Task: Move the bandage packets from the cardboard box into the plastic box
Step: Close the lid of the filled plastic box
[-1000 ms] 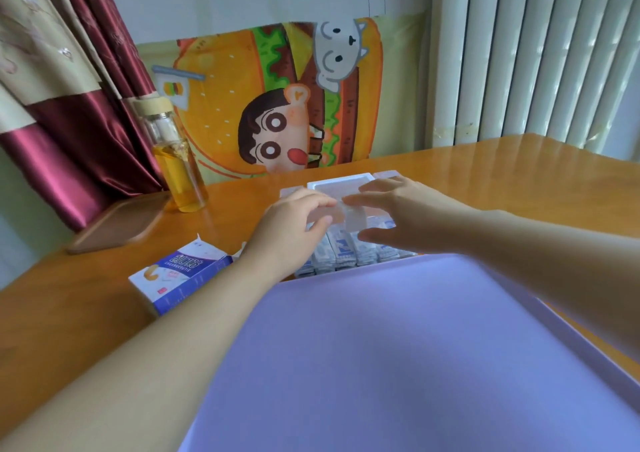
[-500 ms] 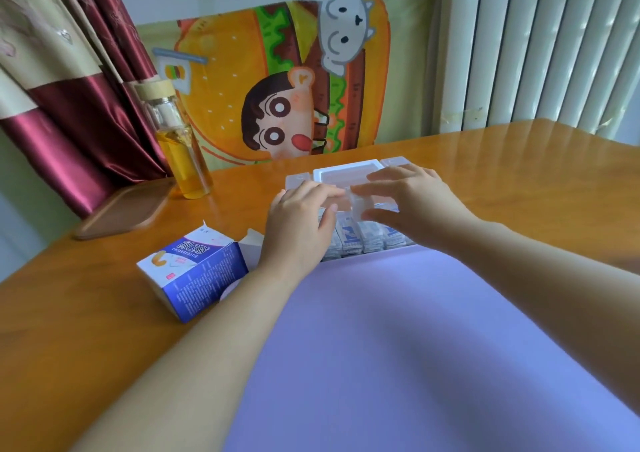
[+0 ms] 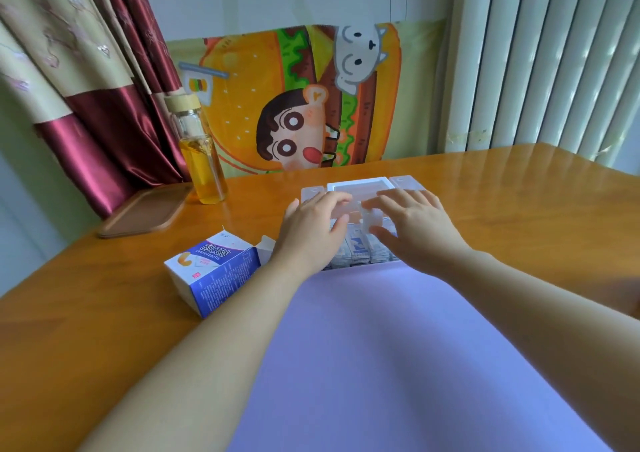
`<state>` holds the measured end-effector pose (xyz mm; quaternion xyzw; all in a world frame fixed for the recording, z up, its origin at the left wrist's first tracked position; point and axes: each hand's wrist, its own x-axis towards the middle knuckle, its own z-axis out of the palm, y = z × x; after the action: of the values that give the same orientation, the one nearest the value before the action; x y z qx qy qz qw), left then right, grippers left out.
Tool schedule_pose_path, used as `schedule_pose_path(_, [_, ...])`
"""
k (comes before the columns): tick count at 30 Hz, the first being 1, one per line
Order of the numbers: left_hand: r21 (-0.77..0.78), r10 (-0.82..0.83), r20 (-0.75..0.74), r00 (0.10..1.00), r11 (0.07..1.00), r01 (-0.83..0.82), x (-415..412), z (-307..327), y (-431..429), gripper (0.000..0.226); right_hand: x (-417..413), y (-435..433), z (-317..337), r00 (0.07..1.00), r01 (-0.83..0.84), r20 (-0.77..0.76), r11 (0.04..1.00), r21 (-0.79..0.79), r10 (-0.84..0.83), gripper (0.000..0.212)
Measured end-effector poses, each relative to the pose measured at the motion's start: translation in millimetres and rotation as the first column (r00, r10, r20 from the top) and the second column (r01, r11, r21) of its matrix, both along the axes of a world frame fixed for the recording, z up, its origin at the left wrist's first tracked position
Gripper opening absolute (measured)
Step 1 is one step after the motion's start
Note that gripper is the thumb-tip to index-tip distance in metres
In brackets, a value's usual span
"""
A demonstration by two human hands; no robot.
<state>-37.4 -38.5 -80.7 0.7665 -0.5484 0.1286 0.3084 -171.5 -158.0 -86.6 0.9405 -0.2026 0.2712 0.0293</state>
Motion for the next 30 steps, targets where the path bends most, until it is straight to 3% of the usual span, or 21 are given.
schedule_pose_path(4, [0.074, 0.126, -0.081, 0.989, 0.990, -0.120, 28, 16, 23, 0.054, 2, 7, -1, 0.998, 0.042, -0.041, 0.999, 0.008, -0.042, 0.038])
schedule_pose_path(6, [0.235, 0.282, -0.100, 0.954, 0.939, -0.252, 49, 22, 41, 0.075, 4, 10, 0, 0.995, 0.075, -0.060, 0.997, 0.032, -0.073, 0.039])
schedule_pose_path(9, [0.583, 0.462, -0.045, 0.886, 0.732, -0.352, 77, 32, 71, 0.108, 8, 15, 2, 0.993, 0.102, -0.071, 0.993, 0.062, -0.097, 0.040])
schedule_pose_path(11, [0.730, 0.507, 0.019, 0.862, 0.582, -0.358, 87, 33, 81, 0.118, 9, 16, 3, 0.992, 0.111, -0.075, 0.991, 0.076, -0.106, 0.040])
schedule_pose_path(13, [0.783, 0.536, -0.050, 0.842, 0.545, -0.301, 95, 28, 84, 0.119, 9, 17, 4, 0.990, 0.122, -0.081, 0.989, 0.078, -0.116, 0.040])
schedule_pose_path(15, [0.761, 0.550, -0.128, 0.826, 0.588, -0.274, 97, 19, 85, 0.113, 11, 19, 5, 0.987, 0.141, -0.092, 0.986, 0.094, -0.133, 0.041])
schedule_pose_path(21, [0.602, 0.587, 0.013, 0.809, 0.642, -0.475, 82, 14, 92, 0.097, 15, 31, 17, 0.969, 0.215, -0.163, 0.958, 0.188, -0.185, 0.055])
schedule_pose_path(24, [0.429, 0.596, 0.035, 0.802, 0.716, -0.550, 70, 30, 109, 0.100, 11, 53, 23, 0.988, 0.155, -0.042, 0.976, 0.156, -0.150, 0.060])
schedule_pose_path(26, [0.289, 0.557, -0.001, 0.831, 0.795, -0.533, 56, 40, 123, 0.102, 7, 79, 31, 0.998, 0.027, 0.051, 0.969, 0.246, -0.041, 0.056])
schedule_pose_path(28, [0.166, 0.487, -0.005, 0.873, 0.862, -0.480, 31, 42, 140, 0.104, 4, 110, 37, 0.984, -0.167, 0.143, 0.836, 0.523, 0.107, 0.055])
schedule_pose_path(30, [0.067, 0.438, 0.030, 0.899, 0.896, -0.439, 2, 38, 163, 0.105, -3, 143, 42, 0.945, -0.327, 0.264, 0.576, 0.750, 0.193, 0.062])
